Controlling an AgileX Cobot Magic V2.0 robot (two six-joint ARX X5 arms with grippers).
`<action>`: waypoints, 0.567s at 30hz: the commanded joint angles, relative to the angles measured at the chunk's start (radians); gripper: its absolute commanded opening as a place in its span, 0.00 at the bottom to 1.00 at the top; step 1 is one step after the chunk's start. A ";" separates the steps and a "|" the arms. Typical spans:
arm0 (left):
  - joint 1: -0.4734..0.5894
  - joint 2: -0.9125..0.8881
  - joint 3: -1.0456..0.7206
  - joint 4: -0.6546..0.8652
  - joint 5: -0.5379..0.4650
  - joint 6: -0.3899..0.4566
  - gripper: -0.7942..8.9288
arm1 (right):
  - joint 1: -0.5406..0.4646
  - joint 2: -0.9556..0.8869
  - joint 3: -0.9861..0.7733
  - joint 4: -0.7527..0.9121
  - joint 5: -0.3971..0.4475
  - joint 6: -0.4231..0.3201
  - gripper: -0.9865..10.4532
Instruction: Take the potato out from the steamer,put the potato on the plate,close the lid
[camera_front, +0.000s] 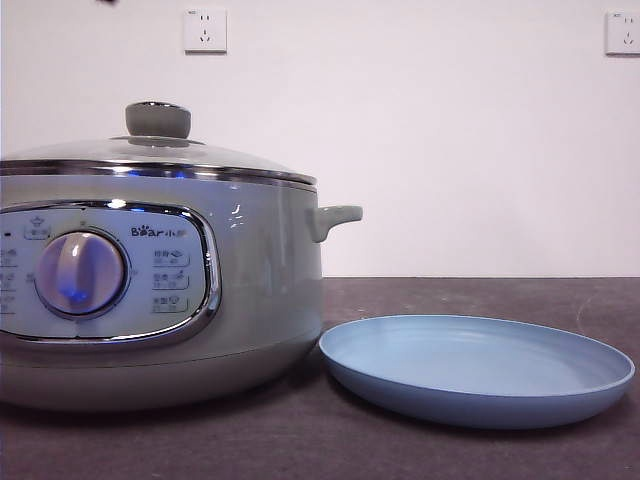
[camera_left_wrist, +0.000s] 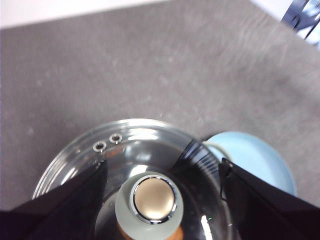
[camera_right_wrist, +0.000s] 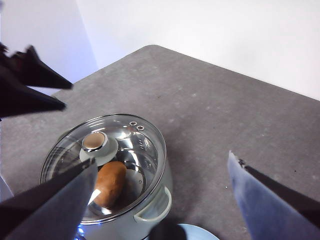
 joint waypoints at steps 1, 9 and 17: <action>-0.023 0.048 0.002 0.002 -0.043 0.012 0.47 | 0.003 0.000 0.005 0.006 0.003 -0.008 0.47; -0.051 0.151 0.002 -0.017 -0.140 0.034 0.47 | 0.003 0.000 0.005 0.006 0.003 -0.008 0.47; -0.101 0.209 0.002 -0.052 -0.137 0.033 0.47 | 0.003 0.000 0.005 0.006 0.003 -0.008 0.47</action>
